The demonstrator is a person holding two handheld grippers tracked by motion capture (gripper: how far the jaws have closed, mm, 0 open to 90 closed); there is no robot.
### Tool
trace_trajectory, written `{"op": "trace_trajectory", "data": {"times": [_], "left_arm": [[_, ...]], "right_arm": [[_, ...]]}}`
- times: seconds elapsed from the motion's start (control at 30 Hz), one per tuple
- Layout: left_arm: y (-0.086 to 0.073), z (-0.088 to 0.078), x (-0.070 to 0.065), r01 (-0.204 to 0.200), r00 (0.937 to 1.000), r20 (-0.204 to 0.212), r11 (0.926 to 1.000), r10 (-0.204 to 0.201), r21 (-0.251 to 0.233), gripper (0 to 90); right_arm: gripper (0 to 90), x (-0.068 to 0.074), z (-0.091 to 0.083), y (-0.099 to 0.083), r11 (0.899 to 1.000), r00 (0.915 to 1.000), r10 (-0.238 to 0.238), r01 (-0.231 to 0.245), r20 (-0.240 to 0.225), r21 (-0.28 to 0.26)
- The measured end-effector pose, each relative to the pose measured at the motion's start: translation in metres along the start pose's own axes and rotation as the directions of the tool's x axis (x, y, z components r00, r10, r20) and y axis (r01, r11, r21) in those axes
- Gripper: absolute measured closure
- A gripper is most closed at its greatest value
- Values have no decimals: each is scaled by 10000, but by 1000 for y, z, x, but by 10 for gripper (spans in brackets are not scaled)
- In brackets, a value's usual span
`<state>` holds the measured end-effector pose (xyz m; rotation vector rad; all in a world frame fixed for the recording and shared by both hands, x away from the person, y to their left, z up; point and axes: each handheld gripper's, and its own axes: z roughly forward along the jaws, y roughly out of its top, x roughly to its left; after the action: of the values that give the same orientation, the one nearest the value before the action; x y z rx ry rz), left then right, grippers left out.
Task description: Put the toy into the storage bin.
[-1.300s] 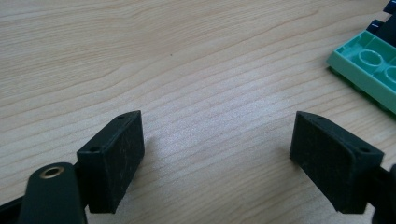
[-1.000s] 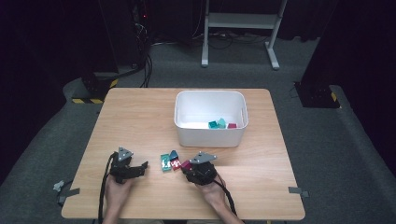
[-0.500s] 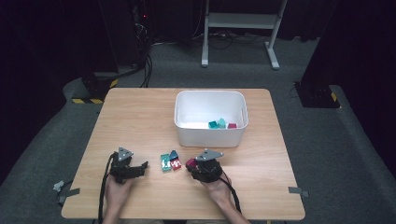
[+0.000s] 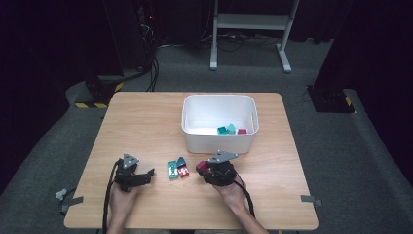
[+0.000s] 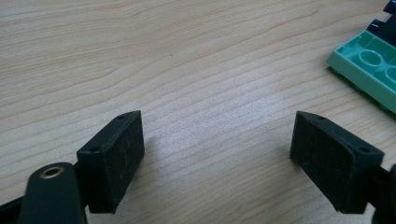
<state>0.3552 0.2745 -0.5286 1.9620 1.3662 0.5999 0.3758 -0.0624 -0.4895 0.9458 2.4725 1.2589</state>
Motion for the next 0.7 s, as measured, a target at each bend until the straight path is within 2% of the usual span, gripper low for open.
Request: {"op": "trace_trajectory", "data": {"times": [0.4, 0.7], "left_arm": [[0, 0, 0, 4, 10000, 2, 10000, -4, -2, 177], [0, 0, 0, 1, 10000, 1, 10000, -1, -3, 177]], "right_arm": [[589, -10, -17, 13, 9998, 9999, -98, 96, -131, -202], [589, -11, -20, 15, 9996, 9998, -197, 196, -50, -221]]}}
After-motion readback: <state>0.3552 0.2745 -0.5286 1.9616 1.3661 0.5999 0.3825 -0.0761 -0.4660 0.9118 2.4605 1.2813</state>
